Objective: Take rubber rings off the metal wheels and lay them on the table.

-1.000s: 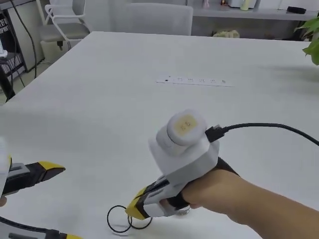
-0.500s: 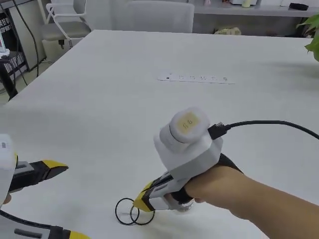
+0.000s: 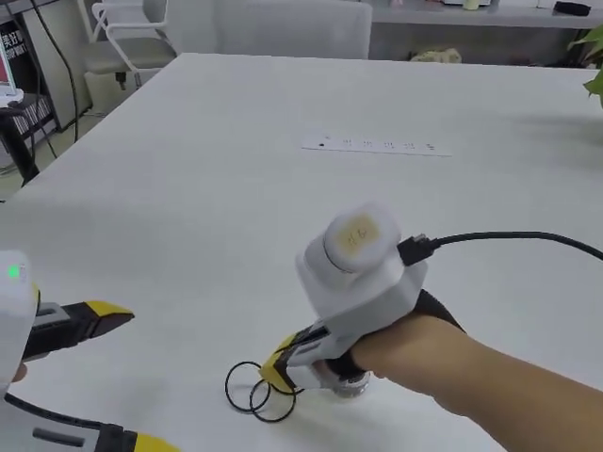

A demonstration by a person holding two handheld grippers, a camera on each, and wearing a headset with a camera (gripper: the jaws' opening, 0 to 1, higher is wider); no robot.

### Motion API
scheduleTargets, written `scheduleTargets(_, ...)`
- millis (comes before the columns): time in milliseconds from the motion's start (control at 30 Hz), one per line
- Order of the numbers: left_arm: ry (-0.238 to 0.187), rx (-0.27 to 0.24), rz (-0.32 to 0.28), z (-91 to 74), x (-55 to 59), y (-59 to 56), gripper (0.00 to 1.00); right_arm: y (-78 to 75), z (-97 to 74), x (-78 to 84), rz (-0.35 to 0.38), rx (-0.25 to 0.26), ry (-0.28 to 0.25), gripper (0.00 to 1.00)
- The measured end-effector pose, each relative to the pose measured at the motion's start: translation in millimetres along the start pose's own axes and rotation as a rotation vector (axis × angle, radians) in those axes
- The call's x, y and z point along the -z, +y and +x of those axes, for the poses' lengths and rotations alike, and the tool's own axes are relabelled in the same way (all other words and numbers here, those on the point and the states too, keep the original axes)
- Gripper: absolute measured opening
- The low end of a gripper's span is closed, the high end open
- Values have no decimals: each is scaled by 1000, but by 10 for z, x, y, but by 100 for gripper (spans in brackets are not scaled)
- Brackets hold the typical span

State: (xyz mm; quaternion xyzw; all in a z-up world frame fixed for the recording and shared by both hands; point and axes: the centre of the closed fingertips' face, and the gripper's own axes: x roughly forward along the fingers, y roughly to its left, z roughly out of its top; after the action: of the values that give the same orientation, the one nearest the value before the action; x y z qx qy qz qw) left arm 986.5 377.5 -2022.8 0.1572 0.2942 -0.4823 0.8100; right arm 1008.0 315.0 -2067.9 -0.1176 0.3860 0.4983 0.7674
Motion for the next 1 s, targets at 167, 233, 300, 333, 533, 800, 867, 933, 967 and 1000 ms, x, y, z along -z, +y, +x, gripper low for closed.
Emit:
scheduleTargets(167,-4,-4,-4,-2,-5,7,93,13,30,7,1,-6,-1,0)
scheduleTargets(233,-6,-4,-5,-2,-9,7,93,14,44,24,-18,0,4,2)
scheduleTargets(300,-4,-1,-5,-1,-5,3,93,10,40,21,-37,5,7,0)
scheduleTargets(333,-3,0,-6,0,-4,1,93,4,36,16,-37,8,7,0)
scheduleTargets(533,0,10,-5,3,0,-16,92,-45,-4,-20,-13,14,-12,1)
scheduleTargets(800,4,17,-4,7,6,-28,92,-125,-118,-144,7,31,-63,1)
scheduleTargets(867,5,17,-4,9,8,-30,92,-151,-200,-236,30,34,-104,1)
scheduleTargets(933,5,18,-5,10,9,-32,92,-160,-249,-312,45,30,-138,1)
scheduleTargets(967,7,19,-4,11,12,-34,92,-171,-286,-355,49,33,-154,2)
scheduleTargets(1000,8,20,-4,12,15,-36,92,-177,-310,-382,47,36,-164,2)
